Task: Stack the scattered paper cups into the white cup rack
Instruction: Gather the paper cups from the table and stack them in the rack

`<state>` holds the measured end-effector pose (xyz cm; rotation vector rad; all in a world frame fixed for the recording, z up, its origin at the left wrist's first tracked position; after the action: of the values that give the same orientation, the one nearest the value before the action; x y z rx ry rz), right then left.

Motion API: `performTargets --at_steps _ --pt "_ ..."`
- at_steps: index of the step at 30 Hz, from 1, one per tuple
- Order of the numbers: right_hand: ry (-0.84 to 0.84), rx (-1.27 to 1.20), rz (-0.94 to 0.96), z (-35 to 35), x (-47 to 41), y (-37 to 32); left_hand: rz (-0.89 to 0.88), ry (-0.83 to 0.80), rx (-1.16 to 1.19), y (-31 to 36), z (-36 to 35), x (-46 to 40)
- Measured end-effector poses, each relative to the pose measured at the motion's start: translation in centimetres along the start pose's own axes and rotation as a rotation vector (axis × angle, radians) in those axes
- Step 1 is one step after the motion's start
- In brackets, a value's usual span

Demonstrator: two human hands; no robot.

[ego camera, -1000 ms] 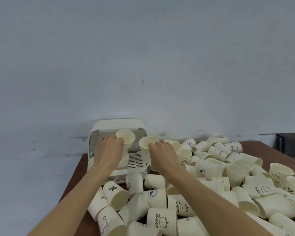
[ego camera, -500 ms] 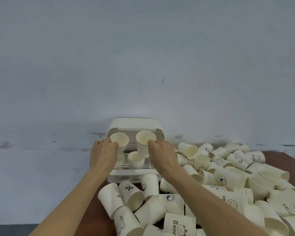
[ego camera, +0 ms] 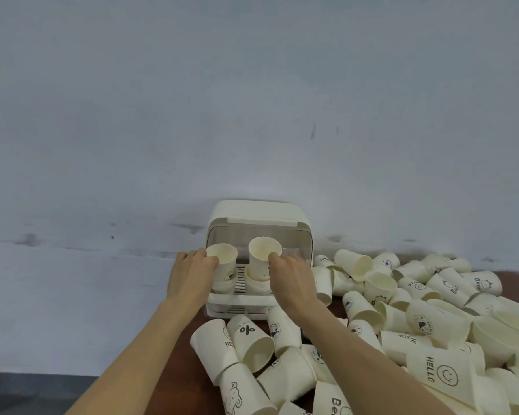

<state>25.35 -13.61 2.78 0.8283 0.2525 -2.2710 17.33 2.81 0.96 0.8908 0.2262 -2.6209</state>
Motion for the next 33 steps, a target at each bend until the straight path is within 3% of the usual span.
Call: performTargets --at_steps 20,28,33 --pt "-0.257 -0.056 -0.009 -3.6 1.2 -1.1 0.009 -0.206 -0.076 0.4 -2.9 1.0" --pt "-0.282 -0.029 0.024 -3.6 1.5 -1.2 -0.006 -0.249 -0.093 0.9 -2.7 1.3" --pt "-0.199 -0.073 0.027 -1.9 2.1 -1.6 0.030 -0.179 -0.063 1.4 -1.8 2.3"
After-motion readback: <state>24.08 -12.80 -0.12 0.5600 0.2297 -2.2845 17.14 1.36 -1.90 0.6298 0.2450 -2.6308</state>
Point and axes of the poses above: each hand's wrist, its own x-axis away from the middle knuckle, its own z-axis out of the back of the hand, y = z × x, the point moved 5 cm from there along -x, towards the middle knuckle, and after that the axes turned 9 degrees about y, right-handed, at the moved point
